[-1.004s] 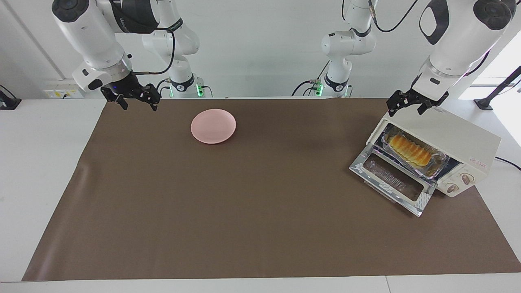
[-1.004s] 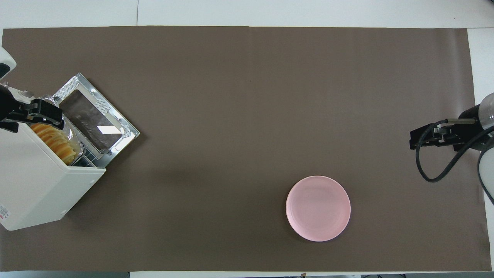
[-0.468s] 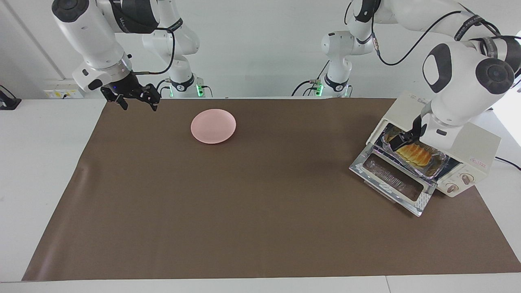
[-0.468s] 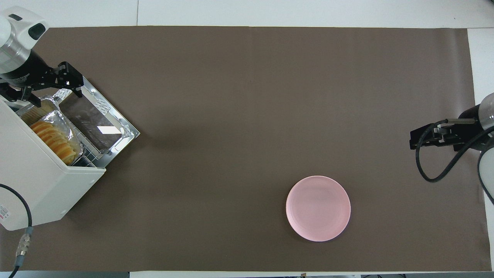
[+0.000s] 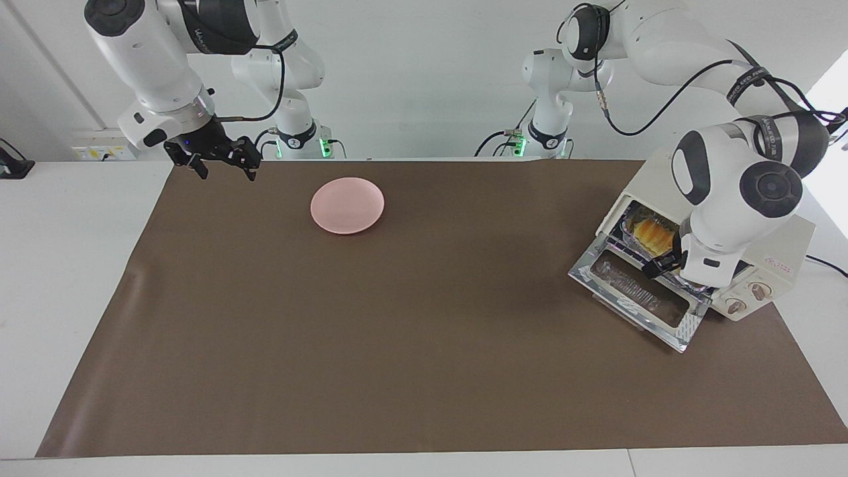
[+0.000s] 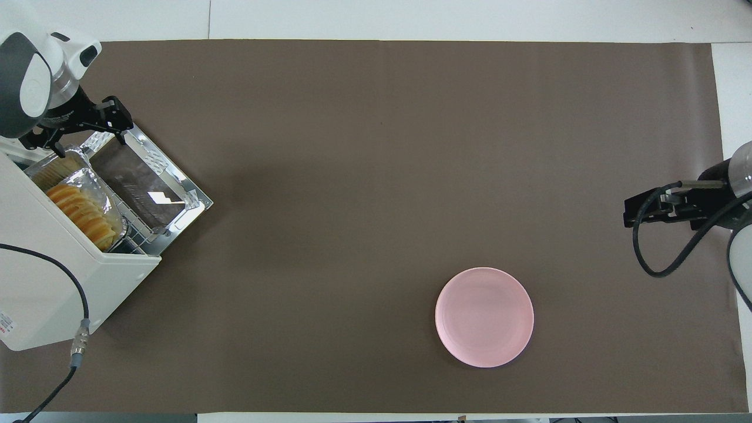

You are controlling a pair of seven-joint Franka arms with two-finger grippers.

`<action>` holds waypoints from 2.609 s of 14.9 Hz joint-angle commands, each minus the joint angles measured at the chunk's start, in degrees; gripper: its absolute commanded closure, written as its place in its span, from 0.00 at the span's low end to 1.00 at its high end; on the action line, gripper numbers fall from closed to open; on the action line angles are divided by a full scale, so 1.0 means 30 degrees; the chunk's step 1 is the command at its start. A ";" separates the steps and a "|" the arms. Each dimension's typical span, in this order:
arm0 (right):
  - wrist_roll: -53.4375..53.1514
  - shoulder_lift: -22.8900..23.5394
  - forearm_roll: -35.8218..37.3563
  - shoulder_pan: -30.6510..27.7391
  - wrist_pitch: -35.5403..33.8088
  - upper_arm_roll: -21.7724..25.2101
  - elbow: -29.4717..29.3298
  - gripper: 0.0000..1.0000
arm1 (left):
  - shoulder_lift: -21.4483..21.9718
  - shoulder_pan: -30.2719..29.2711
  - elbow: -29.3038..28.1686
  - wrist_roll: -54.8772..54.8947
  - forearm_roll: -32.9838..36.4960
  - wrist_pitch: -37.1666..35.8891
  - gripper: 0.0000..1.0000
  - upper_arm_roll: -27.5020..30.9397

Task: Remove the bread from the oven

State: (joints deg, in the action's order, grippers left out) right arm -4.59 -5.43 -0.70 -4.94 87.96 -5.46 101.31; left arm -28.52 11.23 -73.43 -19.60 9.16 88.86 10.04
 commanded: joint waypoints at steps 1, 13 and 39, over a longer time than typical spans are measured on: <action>0.0389 -0.0065 0.0234 -0.0228 -0.0257 -0.0142 -0.0139 0.00 | 0.0746 0.0272 -0.2413 -0.0847 0.0549 0.1667 0.00 0.0346; 0.0389 -0.0065 0.0234 -0.0228 -0.0257 -0.0142 -0.0139 0.00 | 0.1946 0.0214 -0.6782 -0.2345 0.1165 0.3459 0.97 0.0346; 0.0389 -0.0065 0.0234 -0.0228 -0.0286 -0.0142 -0.0139 0.00 | -0.0777 1.0995 -0.3296 -0.4277 -0.3611 0.5419 0.00 0.0141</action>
State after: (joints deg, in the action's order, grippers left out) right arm -4.59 -5.43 -0.70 -4.94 87.96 -5.46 101.31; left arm -31.07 44.30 -82.94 -32.59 -0.70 103.96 9.38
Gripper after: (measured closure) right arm 0.000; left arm 0.921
